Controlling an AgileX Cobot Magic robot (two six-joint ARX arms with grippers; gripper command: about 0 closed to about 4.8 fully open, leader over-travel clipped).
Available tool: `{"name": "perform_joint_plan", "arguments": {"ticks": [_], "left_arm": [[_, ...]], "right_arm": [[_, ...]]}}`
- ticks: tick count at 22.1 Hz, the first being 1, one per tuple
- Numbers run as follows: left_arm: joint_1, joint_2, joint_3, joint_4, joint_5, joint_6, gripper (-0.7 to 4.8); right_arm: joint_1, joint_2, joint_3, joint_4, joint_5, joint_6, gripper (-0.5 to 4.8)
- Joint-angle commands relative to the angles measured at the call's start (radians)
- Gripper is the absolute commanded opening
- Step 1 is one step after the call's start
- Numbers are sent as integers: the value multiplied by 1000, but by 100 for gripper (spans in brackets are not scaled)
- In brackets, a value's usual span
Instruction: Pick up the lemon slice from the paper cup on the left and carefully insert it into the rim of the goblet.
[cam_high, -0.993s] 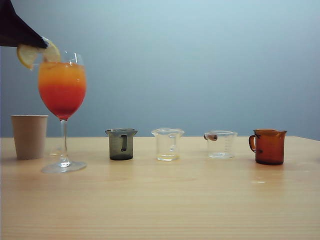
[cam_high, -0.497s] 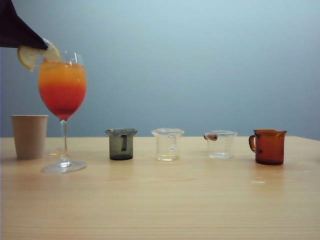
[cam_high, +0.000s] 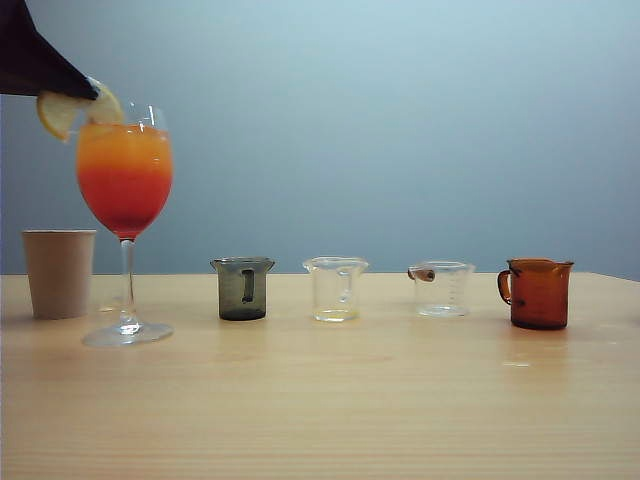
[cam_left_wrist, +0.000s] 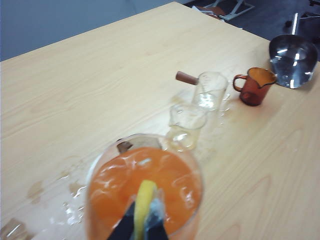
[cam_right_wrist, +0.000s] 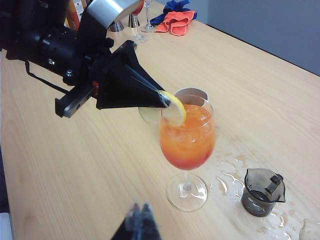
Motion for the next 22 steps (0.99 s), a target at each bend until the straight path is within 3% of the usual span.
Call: {"name": "perform_joint_plan", "arguments": {"ticks": [1,4,14,17,22], "left_arm": [[-6,-2,0,22,10,3,37],[-11,-2,0,27,9,3,89],[-11,-2,0,28,10,3,93],[-11,-2,0,33,10,3,163],[-11,-2,0,71,10,3,189]], "right_arm": [[0,-5,4,23,0,-2,-6],[1,-5,4,23,0,-2,-6],[1,-5,4,24,0,-2,-6],[1,-5,4,24,0,-1,-6],[1,-5,4,24,0,-2,-6]]}}
